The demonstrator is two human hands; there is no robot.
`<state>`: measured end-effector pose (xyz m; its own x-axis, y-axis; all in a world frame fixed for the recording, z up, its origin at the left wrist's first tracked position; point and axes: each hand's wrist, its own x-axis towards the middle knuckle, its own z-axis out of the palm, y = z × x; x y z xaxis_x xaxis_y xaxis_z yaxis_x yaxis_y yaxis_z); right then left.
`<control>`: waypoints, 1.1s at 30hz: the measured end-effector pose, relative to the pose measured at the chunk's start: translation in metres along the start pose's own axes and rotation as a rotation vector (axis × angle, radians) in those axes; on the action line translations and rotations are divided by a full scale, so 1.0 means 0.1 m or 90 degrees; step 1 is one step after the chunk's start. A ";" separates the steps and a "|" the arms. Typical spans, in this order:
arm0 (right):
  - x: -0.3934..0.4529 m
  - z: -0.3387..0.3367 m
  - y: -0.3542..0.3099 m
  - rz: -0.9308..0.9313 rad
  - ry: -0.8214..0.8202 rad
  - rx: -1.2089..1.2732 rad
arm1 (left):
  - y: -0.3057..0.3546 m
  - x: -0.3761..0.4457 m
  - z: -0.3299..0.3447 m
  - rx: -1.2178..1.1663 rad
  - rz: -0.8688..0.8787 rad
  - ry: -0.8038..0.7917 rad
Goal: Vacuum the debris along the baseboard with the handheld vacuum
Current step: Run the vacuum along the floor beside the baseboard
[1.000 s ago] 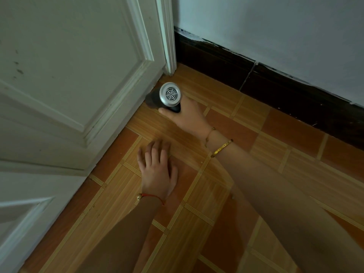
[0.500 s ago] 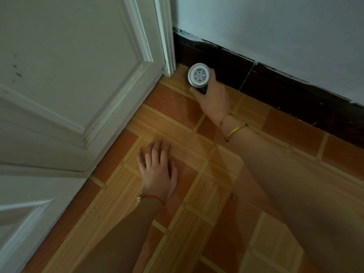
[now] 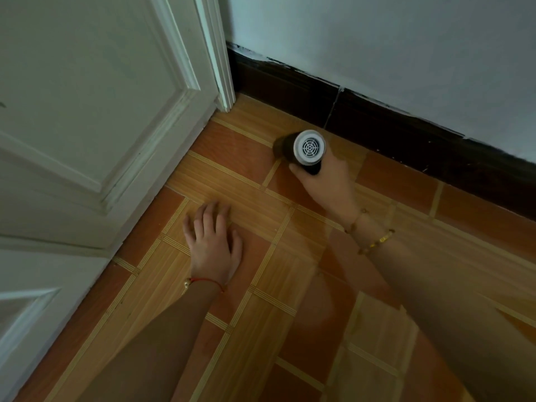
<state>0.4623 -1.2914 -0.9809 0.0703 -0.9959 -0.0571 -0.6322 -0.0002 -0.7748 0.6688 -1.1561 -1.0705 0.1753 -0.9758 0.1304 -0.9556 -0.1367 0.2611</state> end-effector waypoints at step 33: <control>-1.86 -0.64 0.23 0.121 -0.158 -0.039 | 0.54 -0.33 -0.17 0.002 0.164 -0.119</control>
<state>0.3853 -1.1124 -0.9476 0.1276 -0.9261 -0.3551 -0.6965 0.1712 -0.6969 0.6151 -1.1285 -1.0442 -0.1183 -0.9929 0.0136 -0.9636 0.1181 0.2397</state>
